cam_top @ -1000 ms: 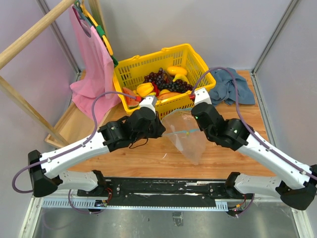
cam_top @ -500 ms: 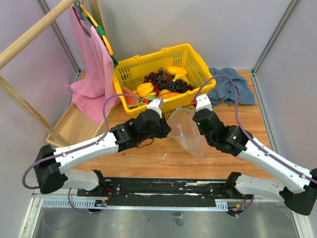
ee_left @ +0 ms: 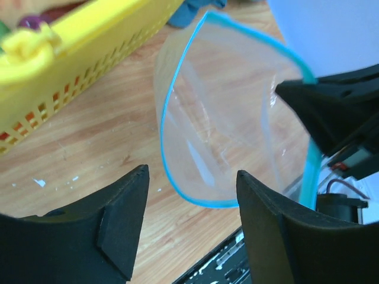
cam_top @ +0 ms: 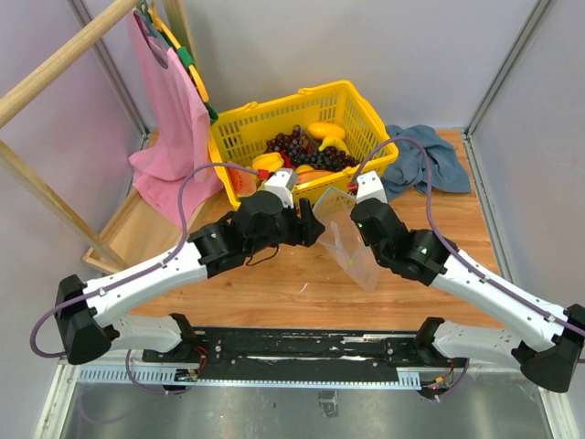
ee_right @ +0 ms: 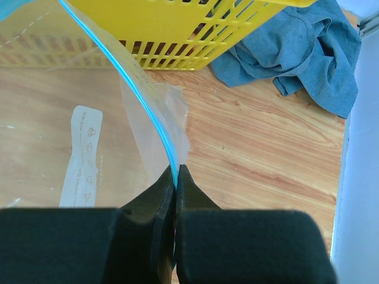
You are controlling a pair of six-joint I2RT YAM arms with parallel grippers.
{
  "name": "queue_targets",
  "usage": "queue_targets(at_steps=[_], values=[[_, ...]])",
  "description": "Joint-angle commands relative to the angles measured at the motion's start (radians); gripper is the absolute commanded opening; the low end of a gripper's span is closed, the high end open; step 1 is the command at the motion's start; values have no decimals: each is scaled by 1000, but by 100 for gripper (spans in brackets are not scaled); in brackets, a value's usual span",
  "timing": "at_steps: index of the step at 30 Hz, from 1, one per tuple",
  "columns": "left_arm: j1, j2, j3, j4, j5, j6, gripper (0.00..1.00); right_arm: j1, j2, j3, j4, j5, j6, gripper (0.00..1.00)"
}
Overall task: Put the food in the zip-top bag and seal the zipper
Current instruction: Pick up the fake vegetable from the bin.
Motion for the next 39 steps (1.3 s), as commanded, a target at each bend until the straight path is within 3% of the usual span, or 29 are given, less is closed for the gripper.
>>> queue_targets(at_steps=[1, 7, 12, 17, 28, 39], values=[[41, -33, 84, -50, 26, 62, 66, -12, 11, 23, 18, 34, -8, 1], [163, -14, 225, -202, 35, 111, 79, -13, 20, 23, 24, 32, -14, 1], [330, 78, 373, -305, 74, 187, 82, -13, 28, 26, 31, 28, -21, 1], [424, 213, 485, -371, 87, 221, 85, -13, 38, 27, 34, 21, -24, 1], [458, 475, 582, -425, 129, 250, 86, -13, 47, 26, 44, 7, -23, 1], [458, 563, 525, -388, 127, 231, 82, -13, 38, 20, 54, -12, -17, 1]])
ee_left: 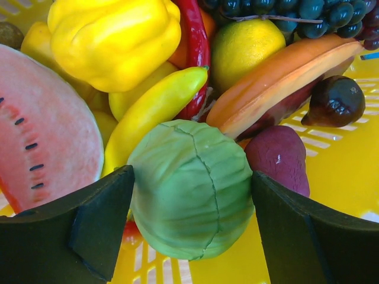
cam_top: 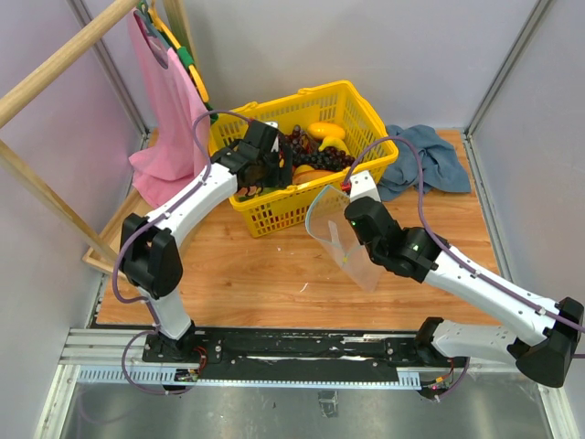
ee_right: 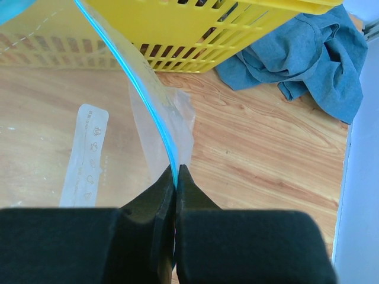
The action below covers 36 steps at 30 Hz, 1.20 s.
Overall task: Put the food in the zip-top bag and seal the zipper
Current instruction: Pick up the fake vegetable from the bin.
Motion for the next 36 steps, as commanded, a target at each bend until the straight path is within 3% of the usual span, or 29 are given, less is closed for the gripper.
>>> queue_targets(at_steps=[1, 15, 23, 36], values=[[-3, 28, -21, 13, 23, 6, 79, -13, -13, 20, 20, -8, 0, 1], [10, -87, -61, 78, -12, -29, 2, -13, -34, 8, 40, -22, -8, 1], [10, -302, -154, 219, -29, -98, 0, -13, -41, -2, 65, -26, 0, 1], [2, -599, -392, 507, 274, -355, 0, -13, -31, -17, 118, -30, 56, 1]])
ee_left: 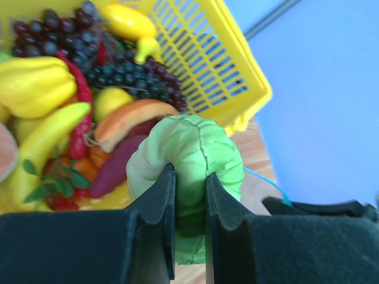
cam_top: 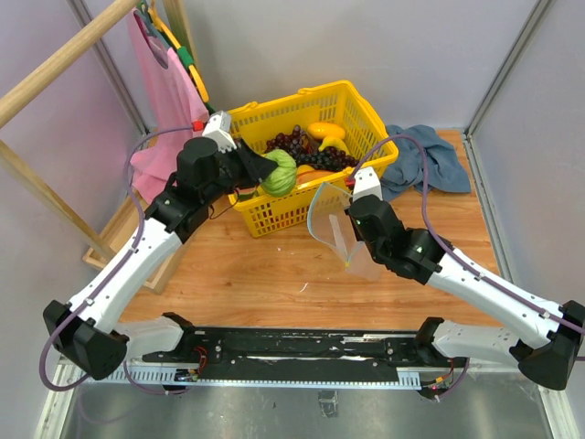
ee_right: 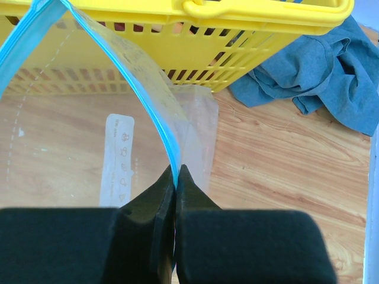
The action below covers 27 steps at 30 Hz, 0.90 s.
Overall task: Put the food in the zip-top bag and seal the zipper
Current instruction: Pick up the fake vegetable from the bin, then place the fake vegetable in the zipper food storage bag.
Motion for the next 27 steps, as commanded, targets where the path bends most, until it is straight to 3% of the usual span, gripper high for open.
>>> queue_targets(at_steps=[1, 10, 15, 27], values=[[-15, -68, -81, 161, 153, -138, 0, -13, -6, -9, 37, -8, 49, 1], [-156, -153, -266, 373, 166, -307, 0, -13, -18, -16, 56, -44, 90, 0], [-216, -127, -306, 444, 143, -357, 0, -13, -30, -23, 63, -63, 106, 1], [-296, -12, -316, 387, -30, -309, 1, -13, -55, -26, 81, -165, 137, 1]])
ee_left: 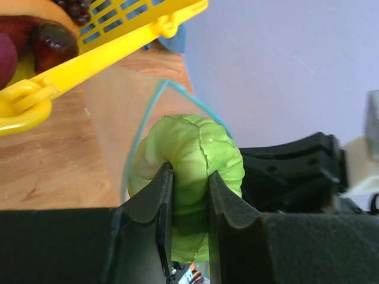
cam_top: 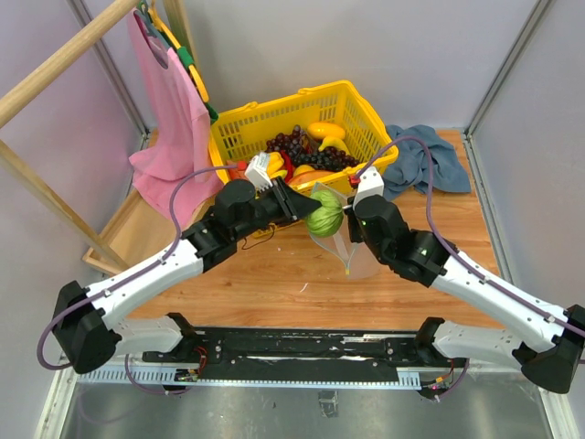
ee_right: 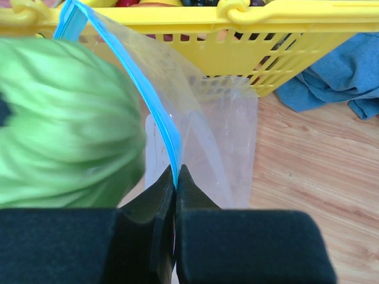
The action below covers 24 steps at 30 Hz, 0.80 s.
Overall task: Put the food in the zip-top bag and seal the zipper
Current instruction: Place the fake vegetable in the zipper food storage bag.
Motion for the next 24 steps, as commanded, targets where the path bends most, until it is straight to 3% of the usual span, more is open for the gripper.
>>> queue_targets(at_steps=[1, 6, 16, 20, 24], values=[[-30, 30, -7, 14, -79, 24, 1, -12, -32, -19, 40, -51, 36, 1], [-49, 58, -8, 34, -99, 28, 10, -13, -27, -22, 56, -113, 48, 0], [-70, 81, 48, -52, -101, 97, 66, -13, -28, -18, 52, -107, 43, 1], [-70, 61, 68, -108, -103, 135, 78, -13, -31, -17, 51, -92, 32, 1], [-70, 41, 104, -159, -88, 171, 84, -13, -26, -17, 55, -89, 27, 1]])
